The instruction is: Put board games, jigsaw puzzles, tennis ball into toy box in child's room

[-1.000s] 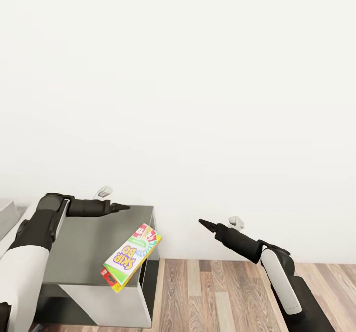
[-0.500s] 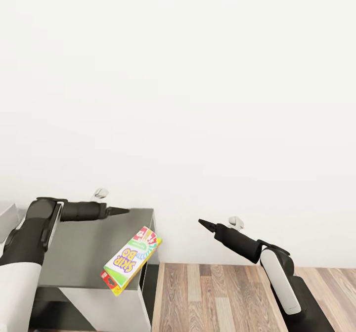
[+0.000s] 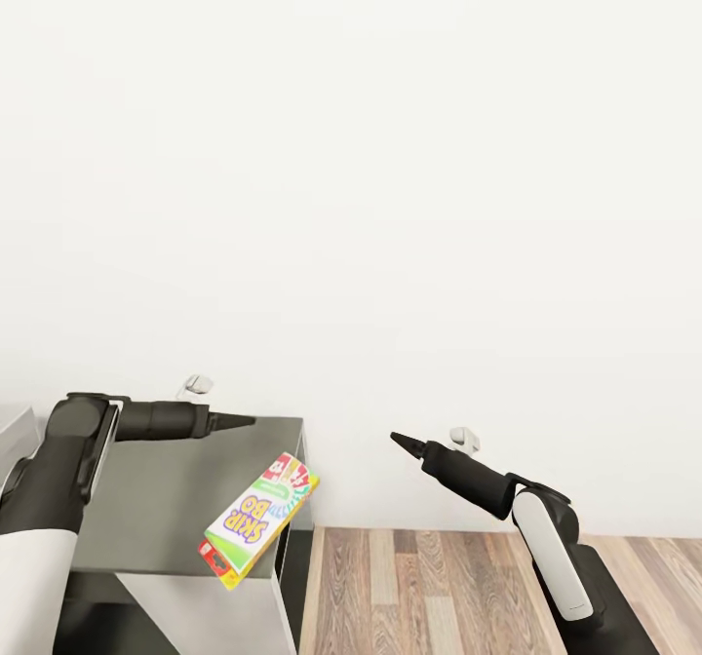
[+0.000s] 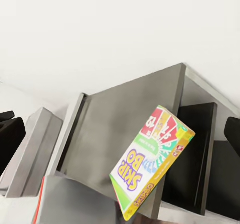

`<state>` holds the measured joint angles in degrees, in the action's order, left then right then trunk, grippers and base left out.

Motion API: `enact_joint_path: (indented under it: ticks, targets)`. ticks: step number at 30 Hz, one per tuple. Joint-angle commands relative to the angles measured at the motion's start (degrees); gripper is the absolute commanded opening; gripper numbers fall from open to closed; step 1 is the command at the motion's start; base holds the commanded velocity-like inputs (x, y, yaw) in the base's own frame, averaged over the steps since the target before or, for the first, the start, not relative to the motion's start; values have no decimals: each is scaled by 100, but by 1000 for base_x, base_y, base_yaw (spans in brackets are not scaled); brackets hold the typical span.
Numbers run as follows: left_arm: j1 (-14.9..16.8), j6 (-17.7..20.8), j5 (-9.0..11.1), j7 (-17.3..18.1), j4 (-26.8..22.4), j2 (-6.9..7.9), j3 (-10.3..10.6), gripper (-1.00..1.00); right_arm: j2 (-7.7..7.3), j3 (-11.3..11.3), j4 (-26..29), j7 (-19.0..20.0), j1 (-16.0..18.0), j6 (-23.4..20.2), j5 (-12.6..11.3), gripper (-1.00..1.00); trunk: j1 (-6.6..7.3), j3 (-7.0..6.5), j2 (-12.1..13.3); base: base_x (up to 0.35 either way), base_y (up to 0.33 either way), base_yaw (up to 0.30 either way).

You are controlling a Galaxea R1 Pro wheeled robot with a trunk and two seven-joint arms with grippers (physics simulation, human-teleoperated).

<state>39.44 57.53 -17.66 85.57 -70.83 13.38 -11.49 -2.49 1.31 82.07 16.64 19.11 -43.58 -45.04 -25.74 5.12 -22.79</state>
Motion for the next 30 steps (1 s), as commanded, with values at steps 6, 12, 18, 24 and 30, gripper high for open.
enact_joint_path:
  ticks: [6,12,18,24,30]
  targets:
    - [3,57,-62,56,-9,-2,-3,100,0,1,2,10,5,-18,12,100,-4,-43,-12,0,0,0]
    - [3,57,-62,74,-7,-2,-10,100,10,1,0,7,5,-16,12,100,-4,-99,-12,0,0,0]
    - [3,57,-60,82,-2,-2,-17,100,0,1,2,6,5,-13,12,100,-4,-155,-12,0,0,0]
    - [2,57,-62,89,-1,-2,-12,100,2,1,-1,6,5,-12,13,100,-4,-211,-12,0,0,0]
    - [2,57,-48,91,5,-2,-19,100,15,9,-3,2,5,-11,13,100,-4,-266,-12,0,0,0]
